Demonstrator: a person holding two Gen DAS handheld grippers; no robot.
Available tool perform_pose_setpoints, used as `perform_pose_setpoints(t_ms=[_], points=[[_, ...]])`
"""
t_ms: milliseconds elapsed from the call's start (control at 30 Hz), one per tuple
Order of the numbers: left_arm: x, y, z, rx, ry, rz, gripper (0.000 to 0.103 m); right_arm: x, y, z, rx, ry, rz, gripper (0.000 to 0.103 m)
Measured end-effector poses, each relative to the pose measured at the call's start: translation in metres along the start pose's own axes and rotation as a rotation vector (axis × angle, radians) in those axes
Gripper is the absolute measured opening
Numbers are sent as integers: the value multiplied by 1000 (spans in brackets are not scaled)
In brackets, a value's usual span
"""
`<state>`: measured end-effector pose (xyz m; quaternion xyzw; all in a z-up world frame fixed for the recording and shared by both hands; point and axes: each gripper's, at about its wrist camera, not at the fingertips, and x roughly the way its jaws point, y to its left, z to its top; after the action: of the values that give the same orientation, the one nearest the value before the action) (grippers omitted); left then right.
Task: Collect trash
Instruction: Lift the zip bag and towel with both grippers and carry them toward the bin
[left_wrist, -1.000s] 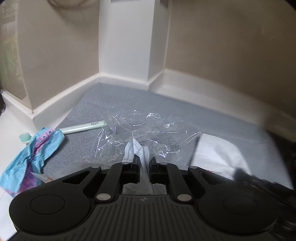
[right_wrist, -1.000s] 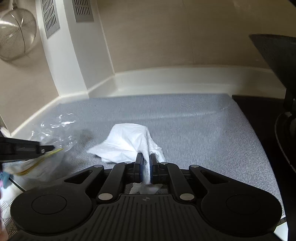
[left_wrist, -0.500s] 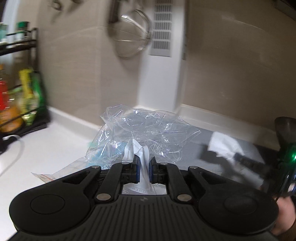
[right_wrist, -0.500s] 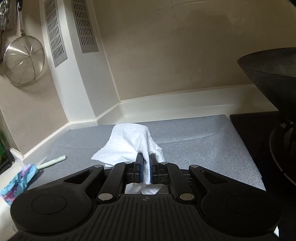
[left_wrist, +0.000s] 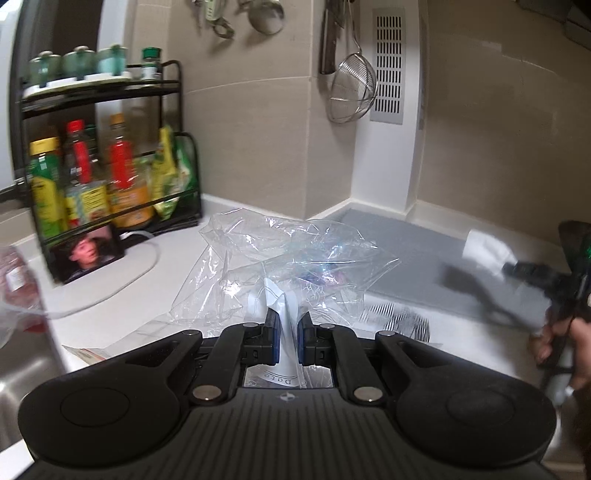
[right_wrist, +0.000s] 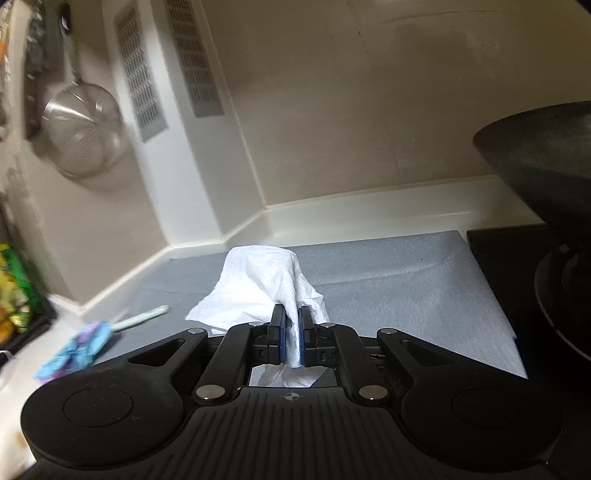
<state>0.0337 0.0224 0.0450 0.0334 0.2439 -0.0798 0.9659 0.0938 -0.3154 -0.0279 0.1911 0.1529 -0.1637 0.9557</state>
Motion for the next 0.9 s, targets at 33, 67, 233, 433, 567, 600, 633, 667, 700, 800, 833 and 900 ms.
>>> perform_pose_setpoints(t_ms=[33, 67, 233, 433, 567, 600, 633, 667, 700, 800, 833, 900], points=[[-8, 5, -7, -4, 6, 1, 9, -13, 3, -1, -15, -6, 14, 8], [-16, 8, -13, -10, 12, -2, 9, -27, 5, -2, -27, -11, 30, 8], [-48, 22, -47, -32, 44, -10, 9, -99, 15, -14, -82, 16, 138, 8], [-69, 34, -89, -76, 108, -24, 9, -170, 38, -47, -150, 82, 257, 8], [-78, 40, -119, -84, 142, -7, 9, -201, 54, -76, -194, 156, 312, 8], [-80, 42, -125, -84, 148, -3, 9, -206, 58, -83, -210, 175, 320, 8], [-83, 43, -130, -78, 150, 5, 9, -210, 61, -90, -219, 194, 325, 8], [-85, 43, -135, -70, 149, 16, 9, -214, 65, -96, -224, 214, 329, 8], [-87, 44, -139, -66, 150, 22, 9, -218, 67, -104, -232, 236, 335, 8], [-94, 48, -147, -78, 152, 22, 9, -226, 74, -121, -250, 292, 338, 8], [-97, 49, -148, -81, 150, 21, 9, -226, 77, -125, -256, 308, 342, 8], [-103, 51, -149, -87, 141, 19, 9, -231, 81, -131, -261, 330, 345, 8]])
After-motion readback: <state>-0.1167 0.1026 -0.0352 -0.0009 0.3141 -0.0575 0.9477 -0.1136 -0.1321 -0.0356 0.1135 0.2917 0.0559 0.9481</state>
